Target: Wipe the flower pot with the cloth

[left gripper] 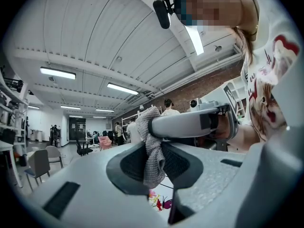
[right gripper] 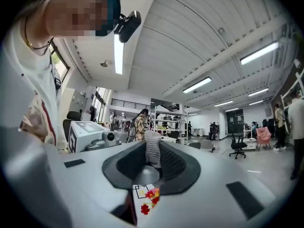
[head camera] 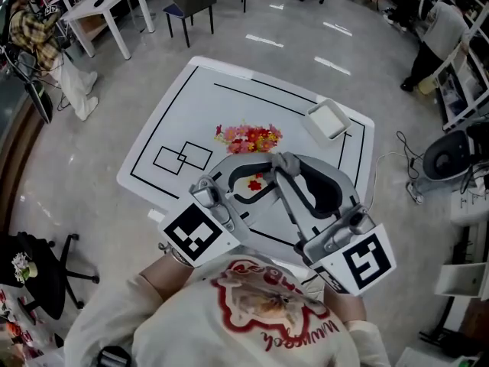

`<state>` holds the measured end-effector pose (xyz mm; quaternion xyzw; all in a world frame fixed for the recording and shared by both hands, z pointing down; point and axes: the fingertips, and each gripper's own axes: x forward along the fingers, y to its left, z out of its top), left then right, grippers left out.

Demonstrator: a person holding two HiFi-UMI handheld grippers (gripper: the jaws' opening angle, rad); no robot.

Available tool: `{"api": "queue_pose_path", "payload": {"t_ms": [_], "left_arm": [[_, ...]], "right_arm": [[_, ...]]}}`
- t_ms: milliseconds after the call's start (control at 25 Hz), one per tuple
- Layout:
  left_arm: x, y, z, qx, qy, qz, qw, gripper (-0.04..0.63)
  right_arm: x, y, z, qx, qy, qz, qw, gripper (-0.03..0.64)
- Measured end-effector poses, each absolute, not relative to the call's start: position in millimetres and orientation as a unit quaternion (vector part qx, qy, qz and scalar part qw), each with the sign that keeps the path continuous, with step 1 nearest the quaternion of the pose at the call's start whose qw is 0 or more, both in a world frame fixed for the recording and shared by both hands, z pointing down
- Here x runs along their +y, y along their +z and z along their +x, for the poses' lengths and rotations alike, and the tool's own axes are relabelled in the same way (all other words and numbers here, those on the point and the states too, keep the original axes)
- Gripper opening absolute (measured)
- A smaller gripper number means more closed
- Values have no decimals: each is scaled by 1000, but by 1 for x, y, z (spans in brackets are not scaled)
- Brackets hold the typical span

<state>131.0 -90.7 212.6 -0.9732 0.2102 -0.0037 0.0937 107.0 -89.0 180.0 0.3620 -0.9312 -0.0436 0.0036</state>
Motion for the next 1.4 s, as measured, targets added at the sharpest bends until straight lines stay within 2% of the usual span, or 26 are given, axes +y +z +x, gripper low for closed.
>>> {"api": "queue_pose_path", "payload": {"t_ms": [240, 440, 640, 840, 1080, 1400], "left_arm": [[-87, 216, 130, 202, -9, -974, 103, 54], [-80, 215, 128, 197, 3, -975, 106, 60], [-73, 214, 127, 191, 13, -976, 103, 67], [-77, 218, 110, 228, 21, -971, 71, 67], [-104, 225, 74, 285, 27, -956, 60, 66], [-143, 235, 57, 288, 24, -956, 44, 66]], "right_arm": [[-86, 182, 106, -929, -61, 366, 3, 34], [-81, 177, 111, -928, -53, 369, -32, 31], [-77, 169, 122, -916, -77, 392, -39, 31], [-78, 158, 156, -895, -76, 434, -73, 29], [-98, 168, 170, -888, -75, 448, -69, 29], [-135, 179, 165, -886, -62, 456, -51, 29]]}}
